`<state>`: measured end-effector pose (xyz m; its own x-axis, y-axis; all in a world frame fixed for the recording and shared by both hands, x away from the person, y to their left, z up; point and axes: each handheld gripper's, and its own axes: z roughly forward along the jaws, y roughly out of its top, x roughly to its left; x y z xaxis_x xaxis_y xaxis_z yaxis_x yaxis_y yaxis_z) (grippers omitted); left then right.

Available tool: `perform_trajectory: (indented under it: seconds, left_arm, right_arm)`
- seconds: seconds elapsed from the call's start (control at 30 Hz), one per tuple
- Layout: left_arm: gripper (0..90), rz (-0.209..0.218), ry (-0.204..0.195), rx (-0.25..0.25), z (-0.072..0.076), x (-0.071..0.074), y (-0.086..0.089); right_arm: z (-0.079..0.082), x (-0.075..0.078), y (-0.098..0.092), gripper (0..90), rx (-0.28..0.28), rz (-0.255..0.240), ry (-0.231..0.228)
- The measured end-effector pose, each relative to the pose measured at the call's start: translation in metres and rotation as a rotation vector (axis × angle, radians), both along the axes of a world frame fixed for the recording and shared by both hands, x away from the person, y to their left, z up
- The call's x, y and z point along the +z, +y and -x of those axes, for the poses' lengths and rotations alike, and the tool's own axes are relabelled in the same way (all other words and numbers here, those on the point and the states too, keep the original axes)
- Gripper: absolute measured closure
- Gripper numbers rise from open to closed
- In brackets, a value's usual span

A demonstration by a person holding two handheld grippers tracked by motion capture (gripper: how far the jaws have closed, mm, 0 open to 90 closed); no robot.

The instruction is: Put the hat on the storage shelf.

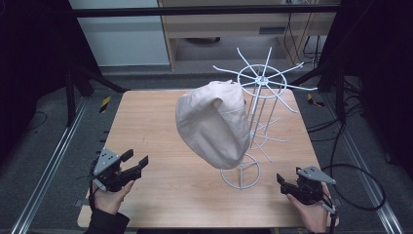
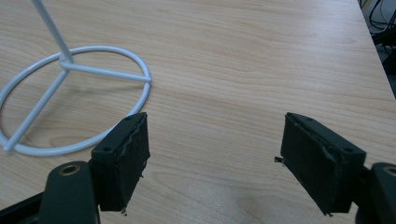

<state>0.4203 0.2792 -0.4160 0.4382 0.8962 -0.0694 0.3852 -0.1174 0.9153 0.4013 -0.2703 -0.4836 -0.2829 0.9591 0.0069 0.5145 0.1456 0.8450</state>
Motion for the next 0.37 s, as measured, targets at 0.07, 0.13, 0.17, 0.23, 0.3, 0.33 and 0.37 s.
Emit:
perform_trajectory:
  seconds: [0.07, 0.13, 0.17, 0.23, 0.3, 0.33, 0.37]
  left_arm:
    - [34.2, -0.012, 0.011, 0.02, -0.001, -0.007, 0.006]
    - [31.4, -0.041, 0.032, 0.035, -0.003, -0.015, 0.012]
    - [31.1, -0.041, 0.032, 0.035, -0.003, -0.015, 0.012]
    - [29.7, -0.06, 0.068, 0.052, -0.004, -0.026, 0.02]
    - [29.2, -0.085, 0.074, 0.062, -0.004, -0.03, 0.022]
    - [28.7, -0.104, 0.085, 0.068, -0.004, -0.035, 0.025]
    - [28.4, -0.104, 0.085, 0.068, -0.004, -0.035, 0.025]
  right_arm:
    - [0.0, 0.0, 0.0, 23.7, -0.002, -0.002, 0.002]
    - [0.0, 0.0, 0.0, 23.5, -0.005, -0.005, 0.007]
    - [0.0, 0.0, 0.0, 23.5, -0.005, -0.005, 0.007]
    - [0.0, -0.001, 0.0, 23.2, -0.005, -0.004, 0.01]
    - [0.0, -0.001, 0.0, 23.1, -0.006, -0.004, 0.009]
    - [0.0, -0.001, 0.0, 23.0, -0.006, -0.004, 0.009]
    - [0.0, -0.001, 0.0, 23.0, -0.006, -0.004, 0.009]
